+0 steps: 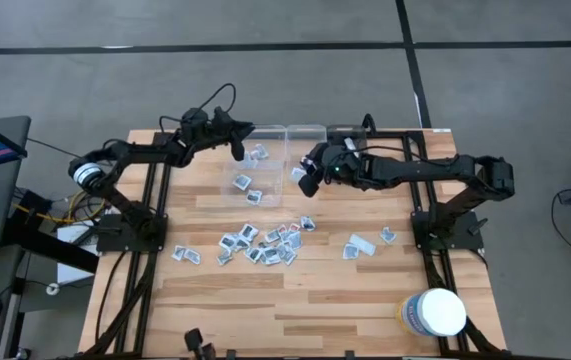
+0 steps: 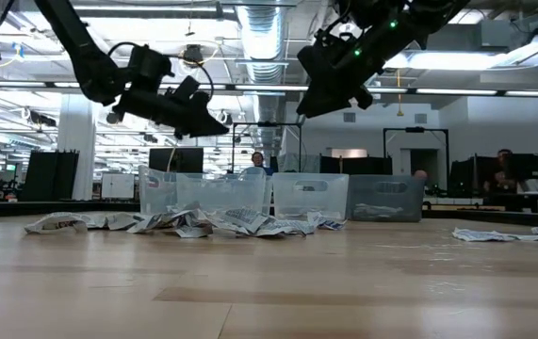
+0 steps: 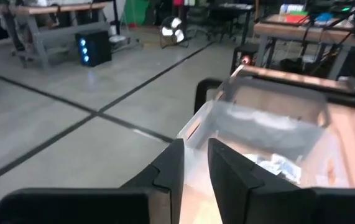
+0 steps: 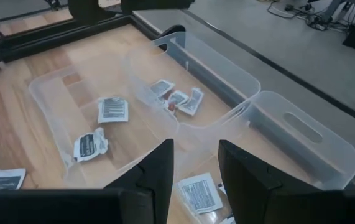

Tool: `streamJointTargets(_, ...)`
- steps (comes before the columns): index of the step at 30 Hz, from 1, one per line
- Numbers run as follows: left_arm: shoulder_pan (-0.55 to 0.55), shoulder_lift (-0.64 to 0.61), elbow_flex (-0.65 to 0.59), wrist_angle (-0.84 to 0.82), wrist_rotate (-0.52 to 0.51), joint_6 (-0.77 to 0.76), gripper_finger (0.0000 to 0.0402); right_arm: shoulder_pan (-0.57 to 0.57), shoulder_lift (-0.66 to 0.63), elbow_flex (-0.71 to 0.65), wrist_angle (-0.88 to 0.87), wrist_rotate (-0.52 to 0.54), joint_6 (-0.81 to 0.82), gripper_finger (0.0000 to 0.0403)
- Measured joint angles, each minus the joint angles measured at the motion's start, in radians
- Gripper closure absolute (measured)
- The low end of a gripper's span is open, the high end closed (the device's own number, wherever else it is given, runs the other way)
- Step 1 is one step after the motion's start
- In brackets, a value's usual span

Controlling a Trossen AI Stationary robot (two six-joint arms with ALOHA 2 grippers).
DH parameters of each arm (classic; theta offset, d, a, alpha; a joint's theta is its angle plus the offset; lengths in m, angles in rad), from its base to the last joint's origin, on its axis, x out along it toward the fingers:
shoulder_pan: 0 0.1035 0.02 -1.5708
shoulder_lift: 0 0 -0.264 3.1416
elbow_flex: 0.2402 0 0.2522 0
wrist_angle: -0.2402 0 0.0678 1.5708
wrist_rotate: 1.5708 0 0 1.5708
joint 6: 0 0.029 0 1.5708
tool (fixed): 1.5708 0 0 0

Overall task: Pick & Place First Aid Supplies
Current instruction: Put the ointment pack into the top left transparent bin

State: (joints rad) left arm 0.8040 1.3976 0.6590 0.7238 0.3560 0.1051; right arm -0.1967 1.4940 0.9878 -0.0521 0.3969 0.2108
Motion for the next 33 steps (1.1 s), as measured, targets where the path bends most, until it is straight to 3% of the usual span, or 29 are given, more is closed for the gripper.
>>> streamJointTargets(6, -0.059, -0.074, 0.000, -0.022, 0.012, 0.000, 0.0336, 0.014, 0.000, 0.000, -0.001, -0.014, -0.043, 0.0282)
streamJointTargets(13, -0.170, -0.186, 0.000, -0.211, 0.013, 0.003, 0.0341, 0.020, 0.000, 0.000, -0.001, -0.081, -0.105, 0.0282)
streamJointTargets(18, -0.297, -0.234, 0.000, -0.348, 0.013, 0.003, 0.0346, 0.024, 0.000, 0.000, -0.001, -0.112, -0.145, 0.0282)
streamJointTargets(23, -0.455, -0.216, -0.001, -0.366, 0.010, 0.002, 0.0348, 0.053, 0.000, 0.000, -0.001, -0.112, -0.211, 0.0282)
streamJointTargets(28, -0.592, -0.156, -0.001, -0.368, -0.111, -0.070, 0.0348, 0.097, 0.000, 0.000, -0.002, -0.112, -0.285, 0.0282)
streamJointTargets(33, -0.727, -0.071, -0.001, -0.368, -0.307, -0.116, 0.0340, 0.138, 0.000, 0.000, -0.044, -0.110, -0.374, 0.0282)
